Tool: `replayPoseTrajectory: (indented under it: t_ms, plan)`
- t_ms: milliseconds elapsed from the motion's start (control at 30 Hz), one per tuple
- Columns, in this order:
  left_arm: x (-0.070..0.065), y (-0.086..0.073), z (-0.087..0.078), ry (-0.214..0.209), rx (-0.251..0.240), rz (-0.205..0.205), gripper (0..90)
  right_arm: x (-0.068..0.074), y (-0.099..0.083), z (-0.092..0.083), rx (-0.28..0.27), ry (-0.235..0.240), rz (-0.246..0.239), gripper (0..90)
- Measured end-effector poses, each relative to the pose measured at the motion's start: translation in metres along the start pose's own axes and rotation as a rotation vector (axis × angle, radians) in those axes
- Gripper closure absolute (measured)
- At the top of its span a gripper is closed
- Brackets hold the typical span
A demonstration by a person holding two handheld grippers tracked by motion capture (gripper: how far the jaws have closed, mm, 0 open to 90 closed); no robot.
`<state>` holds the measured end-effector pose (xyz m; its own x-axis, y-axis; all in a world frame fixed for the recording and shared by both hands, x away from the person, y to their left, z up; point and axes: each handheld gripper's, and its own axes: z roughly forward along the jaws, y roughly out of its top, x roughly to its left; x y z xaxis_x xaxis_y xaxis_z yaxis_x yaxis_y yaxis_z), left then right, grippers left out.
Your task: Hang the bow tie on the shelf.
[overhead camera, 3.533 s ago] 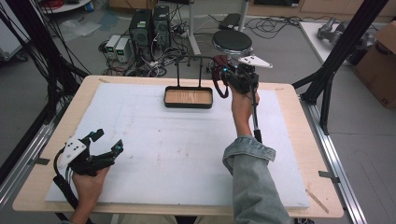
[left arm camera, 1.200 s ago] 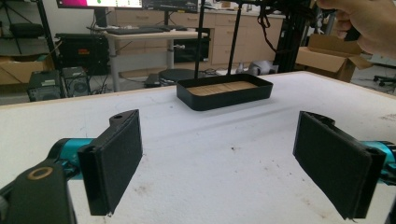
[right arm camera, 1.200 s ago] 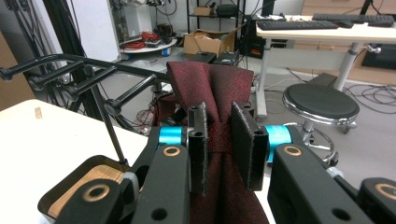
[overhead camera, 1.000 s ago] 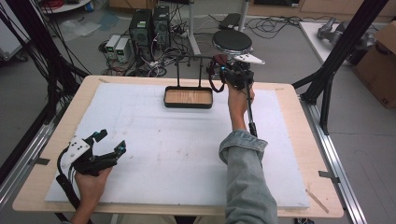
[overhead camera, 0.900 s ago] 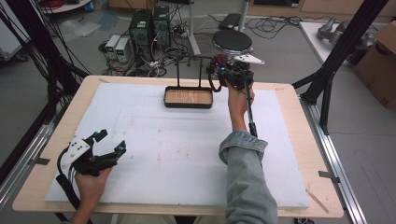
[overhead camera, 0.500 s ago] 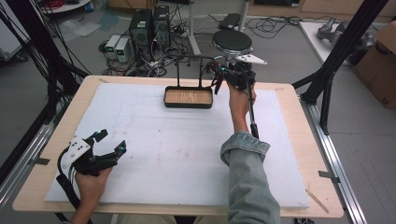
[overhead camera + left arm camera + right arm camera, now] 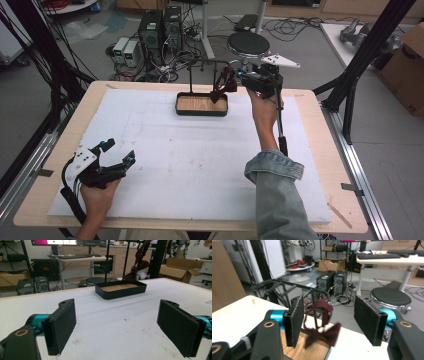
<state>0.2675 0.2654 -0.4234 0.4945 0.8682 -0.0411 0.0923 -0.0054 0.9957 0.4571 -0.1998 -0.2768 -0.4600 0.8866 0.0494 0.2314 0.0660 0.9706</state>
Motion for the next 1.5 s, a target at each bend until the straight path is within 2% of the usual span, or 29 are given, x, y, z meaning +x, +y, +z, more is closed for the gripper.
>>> replayPoseTrajectory:
  t_ms: [100, 200, 233, 367, 600, 833, 1267, 1500]
  plan:
    - [-0.001, 0.0, 0.001, -0.002, 0.0, 0.002, 15.9, 0.006, 0.0, -0.016, -0.049, -0.005, -0.022, 34.7]
    - [-0.001, 0.0, 0.002, 0.001, 0.003, 0.005, 15.9, 0.009, 0.0, -0.032, -0.061, 0.01, -0.009, 28.5]
    - [-0.001, 0.0, 0.002, 0.0, 0.004, 0.004, 15.9, 0.01, 0.001, -0.036, -0.043, 0.013, -0.006, 26.8]
    - [-0.001, 0.0, 0.001, 0.002, 0.004, 0.007, 15.9, 0.017, -0.001, -0.057, -0.082, 0.003, -0.047, 24.4]
    - [-0.001, 0.0, -0.001, 0.009, 0.003, 0.005, 15.7, 0.028, -0.013, -0.09, -0.116, -0.01, -0.083, 18.6]
    - [-0.001, 0.0, -0.003, 0.013, 0.004, 0.011, 15.7, 0.034, -0.03, -0.118, -0.126, -0.007, -0.085, 15.6]
    - [0.0, 0.0, -0.006, 0.028, 0.003, 0.008, 15.7, 0.037, -0.073, -0.149, -0.147, -0.017, -0.06, 13.6]
    - [0.001, 0.0, -0.005, 0.029, 0.004, 0.007, 15.8, 0.028, -0.102, -0.159, -0.138, -0.006, -0.055, 12.5]
